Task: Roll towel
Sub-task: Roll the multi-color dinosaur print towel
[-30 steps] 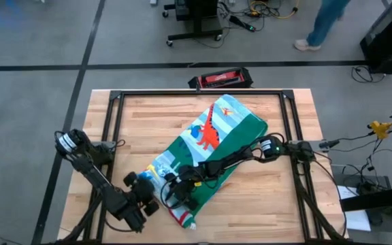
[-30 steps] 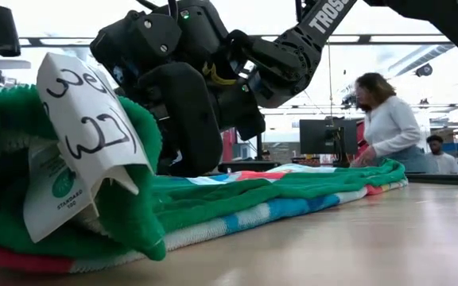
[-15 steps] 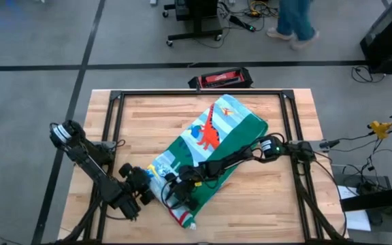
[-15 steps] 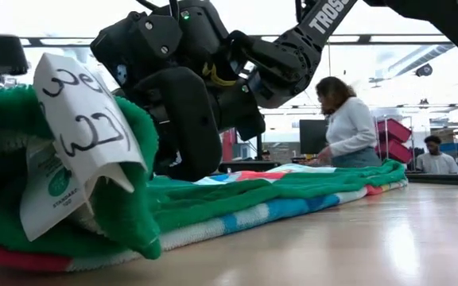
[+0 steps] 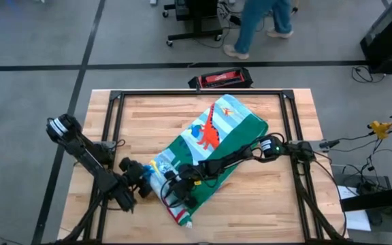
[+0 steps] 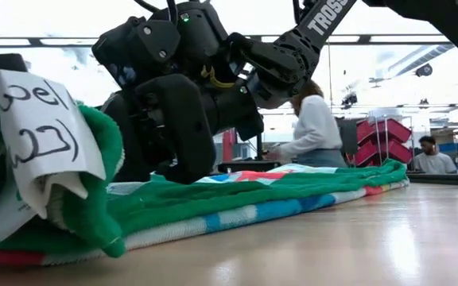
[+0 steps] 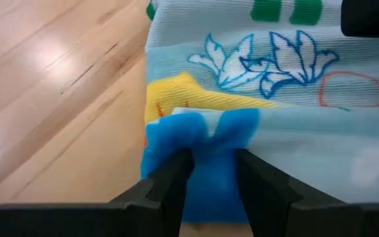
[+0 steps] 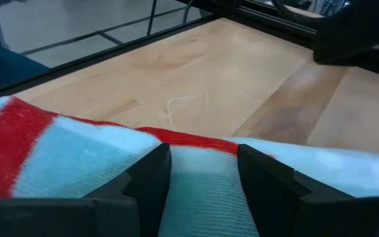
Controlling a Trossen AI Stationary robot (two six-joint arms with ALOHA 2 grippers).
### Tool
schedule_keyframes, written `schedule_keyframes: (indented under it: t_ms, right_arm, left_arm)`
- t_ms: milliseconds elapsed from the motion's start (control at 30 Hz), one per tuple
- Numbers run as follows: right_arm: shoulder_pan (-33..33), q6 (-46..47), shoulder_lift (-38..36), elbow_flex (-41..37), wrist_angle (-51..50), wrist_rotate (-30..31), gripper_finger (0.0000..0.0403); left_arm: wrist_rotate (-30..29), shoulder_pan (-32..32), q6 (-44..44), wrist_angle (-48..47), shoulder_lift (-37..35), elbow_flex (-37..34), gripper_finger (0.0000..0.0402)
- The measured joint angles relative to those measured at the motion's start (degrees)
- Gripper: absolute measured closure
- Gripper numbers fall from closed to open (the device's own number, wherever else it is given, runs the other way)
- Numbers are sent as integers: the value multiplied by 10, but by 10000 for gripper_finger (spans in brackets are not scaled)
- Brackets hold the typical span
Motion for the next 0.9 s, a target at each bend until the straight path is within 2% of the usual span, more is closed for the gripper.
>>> schedule_keyframes:
  t_ms: [233, 533, 900]
  right_arm:
    - [3, 0, 0, 0, -1, -13, 239]
    - [3, 2, 0, 0, 0, -8, 234]
    - [2, 4, 0, 0, 0, -6, 239]
  left_arm:
    - [-14, 6, 12, -92, -37, 41, 285]
    - [4, 13, -14, -75, -41, 4, 285]
    - [-2, 14, -47, -59, -24, -52, 285]
